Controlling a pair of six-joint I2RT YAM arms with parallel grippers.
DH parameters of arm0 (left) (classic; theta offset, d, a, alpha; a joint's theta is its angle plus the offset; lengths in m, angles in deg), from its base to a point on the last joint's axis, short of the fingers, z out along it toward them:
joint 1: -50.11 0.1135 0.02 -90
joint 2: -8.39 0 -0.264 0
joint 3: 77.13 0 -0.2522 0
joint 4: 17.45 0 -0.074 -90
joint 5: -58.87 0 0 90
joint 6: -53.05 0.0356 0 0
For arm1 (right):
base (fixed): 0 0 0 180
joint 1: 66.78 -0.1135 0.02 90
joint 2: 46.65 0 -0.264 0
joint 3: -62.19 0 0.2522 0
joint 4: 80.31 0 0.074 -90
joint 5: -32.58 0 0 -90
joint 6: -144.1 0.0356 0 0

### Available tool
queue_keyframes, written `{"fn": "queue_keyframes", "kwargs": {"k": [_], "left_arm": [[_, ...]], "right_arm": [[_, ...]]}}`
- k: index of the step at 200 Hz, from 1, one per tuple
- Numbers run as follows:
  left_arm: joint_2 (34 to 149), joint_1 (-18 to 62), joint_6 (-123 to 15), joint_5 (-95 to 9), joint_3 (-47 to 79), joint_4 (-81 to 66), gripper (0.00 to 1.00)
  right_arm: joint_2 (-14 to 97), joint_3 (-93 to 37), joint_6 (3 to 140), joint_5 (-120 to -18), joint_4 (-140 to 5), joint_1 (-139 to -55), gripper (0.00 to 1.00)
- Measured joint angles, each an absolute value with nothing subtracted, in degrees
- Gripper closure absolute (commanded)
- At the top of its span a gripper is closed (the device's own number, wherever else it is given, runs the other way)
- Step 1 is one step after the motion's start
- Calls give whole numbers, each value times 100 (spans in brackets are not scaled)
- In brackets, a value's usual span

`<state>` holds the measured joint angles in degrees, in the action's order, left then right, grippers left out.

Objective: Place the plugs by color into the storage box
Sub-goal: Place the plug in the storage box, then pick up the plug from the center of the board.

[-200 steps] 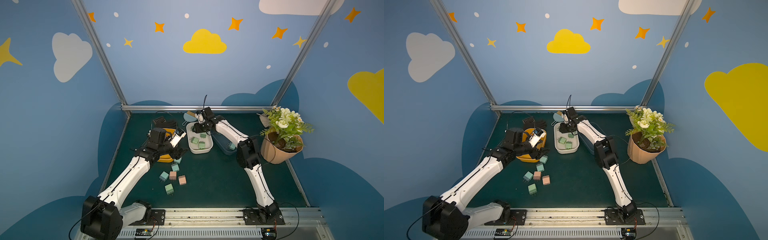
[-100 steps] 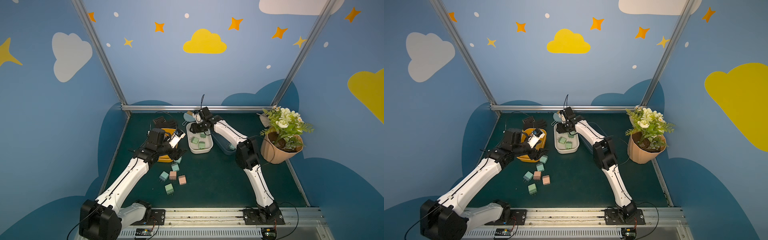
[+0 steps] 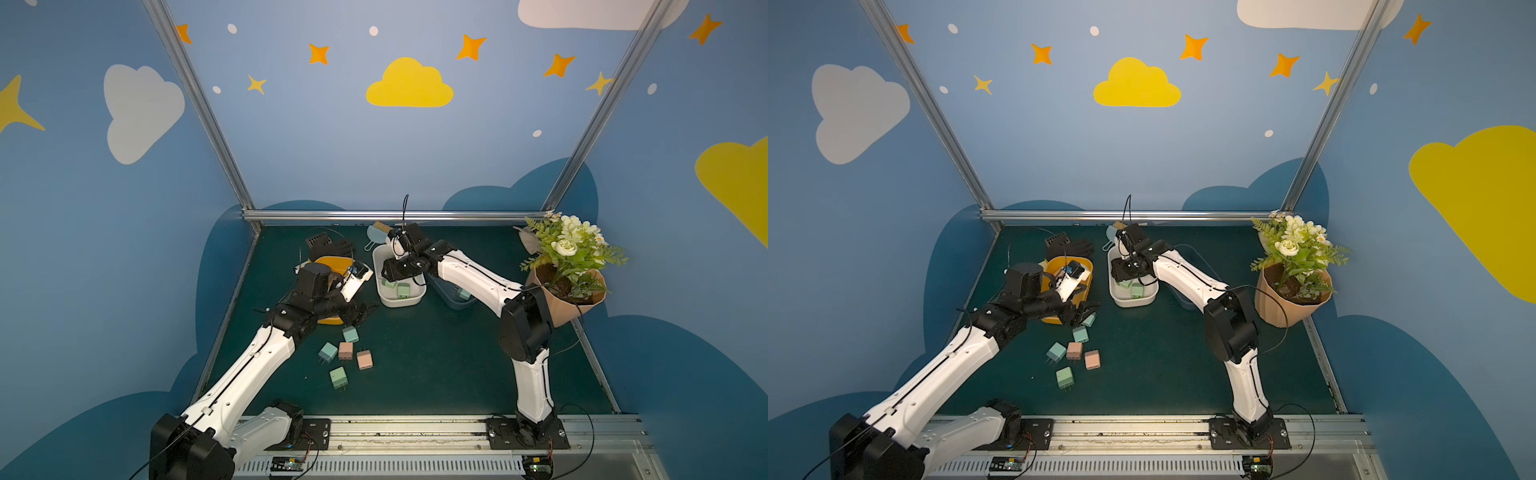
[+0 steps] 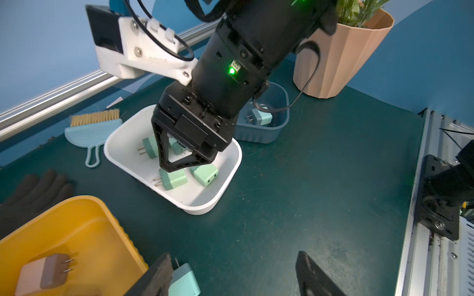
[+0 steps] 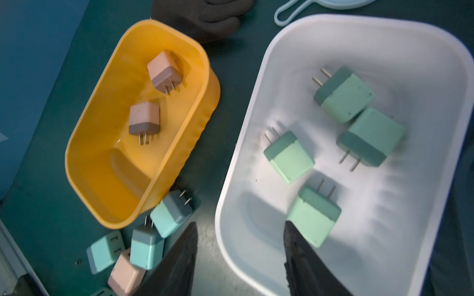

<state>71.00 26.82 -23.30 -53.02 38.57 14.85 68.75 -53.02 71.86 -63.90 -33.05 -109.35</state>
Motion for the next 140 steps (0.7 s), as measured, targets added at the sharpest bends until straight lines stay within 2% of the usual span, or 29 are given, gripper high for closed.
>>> {"fn": "queue_keyframes", "kwargs": {"k": [67,140], "left_arm": [[6674,1743,-3093,-4502,4445,1593,31],[5494,1297,-4566,-3411,5214,1831,40]], "right_arm": [[4624,-2513,7717,-6780,-4090,-11346,46],[3828,-1160,7923,-6688,-4658,-11967,47]]}}
